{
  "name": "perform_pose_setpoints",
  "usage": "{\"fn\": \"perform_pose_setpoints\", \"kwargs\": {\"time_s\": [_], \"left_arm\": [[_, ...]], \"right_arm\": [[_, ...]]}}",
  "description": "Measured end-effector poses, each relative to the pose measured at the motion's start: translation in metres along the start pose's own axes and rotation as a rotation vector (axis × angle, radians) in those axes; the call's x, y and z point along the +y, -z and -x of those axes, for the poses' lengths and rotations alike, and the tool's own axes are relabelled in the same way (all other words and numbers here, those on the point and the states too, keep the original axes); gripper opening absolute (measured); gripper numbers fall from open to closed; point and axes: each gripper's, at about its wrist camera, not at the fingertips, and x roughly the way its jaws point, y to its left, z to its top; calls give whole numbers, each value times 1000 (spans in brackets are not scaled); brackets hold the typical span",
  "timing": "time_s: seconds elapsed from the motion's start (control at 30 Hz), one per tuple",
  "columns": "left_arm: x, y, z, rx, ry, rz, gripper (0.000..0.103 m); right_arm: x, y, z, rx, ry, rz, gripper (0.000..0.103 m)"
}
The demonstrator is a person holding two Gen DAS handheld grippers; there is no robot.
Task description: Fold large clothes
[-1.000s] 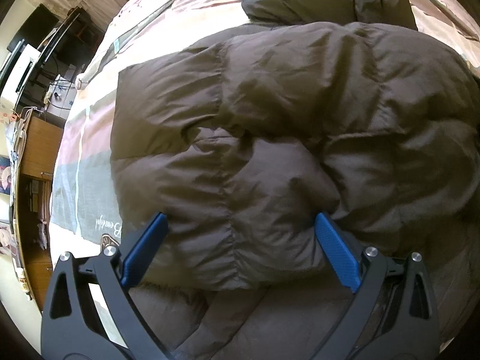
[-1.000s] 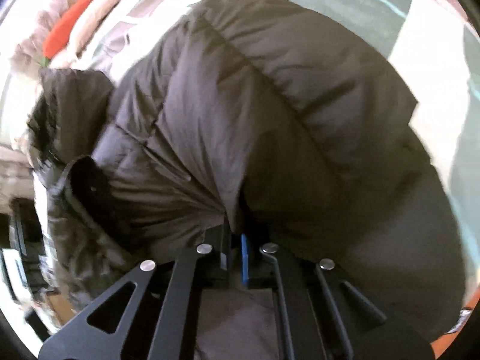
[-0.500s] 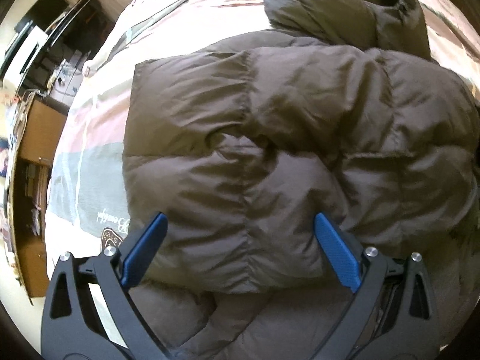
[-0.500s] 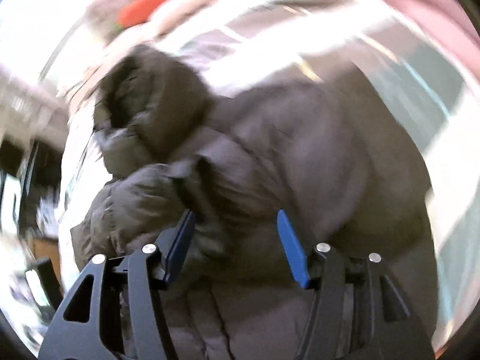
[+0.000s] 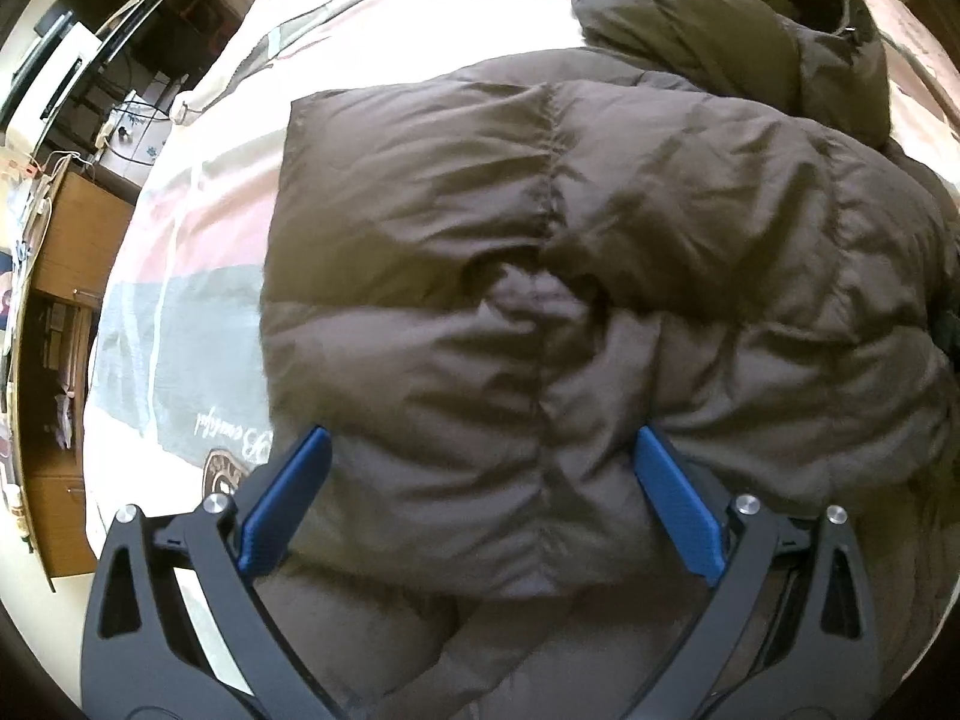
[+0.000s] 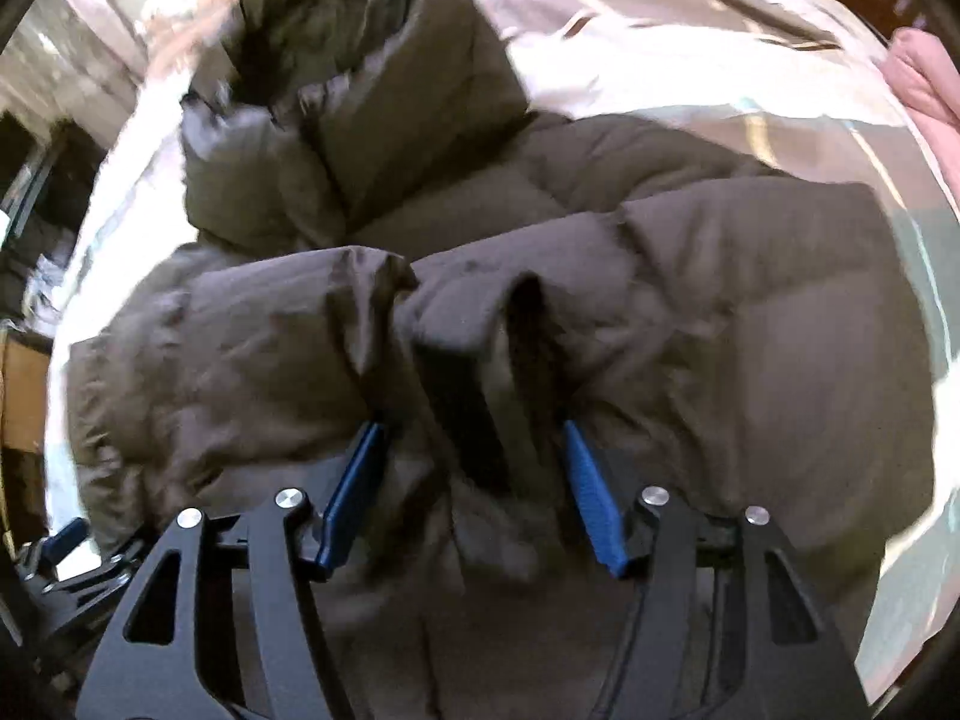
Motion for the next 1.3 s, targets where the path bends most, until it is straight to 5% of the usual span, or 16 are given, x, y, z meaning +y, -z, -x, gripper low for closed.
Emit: {"fn": "perform_pose_setpoints", "kwargs": {"time_s": [0.1, 0.27, 0.37, 0.57, 0.63, 0.7, 0.8, 0.9, 1.1, 1.3], "left_arm": [[0, 18, 7, 17, 14, -7, 101], [6, 74, -14, 138, -26, -48, 101], [23, 118, -33, 241, -16, -31, 101], [37, 181, -32, 284, -50, -149, 101], [45, 186, -26, 313, -62, -120, 101], [52, 185, -12, 282, -55, -87, 101], [58, 191, -7, 267, -97, -100, 101], [69, 205, -30, 364, -68, -61, 101], [88, 221, -40, 423, -15, 31, 101], [57, 196, 8, 225, -81, -49, 101]], "right_arm": [[-16, 31, 14, 14, 33, 14, 73], [-50, 103, -11, 210, 219, 60, 72], [-67, 148, -2, 249, 256, 123, 78], [-85, 201, 3, 389, 299, 180, 86], [-83, 202, 10, 408, 301, 189, 82], [-86, 192, 34, 314, 257, 159, 82], [-107, 175, 49, 218, 326, 100, 82], [-144, 184, 19, 328, 426, 55, 85], [-164, 216, 8, 398, 418, 37, 89], [-93, 172, 37, 184, 367, 121, 86]]}}
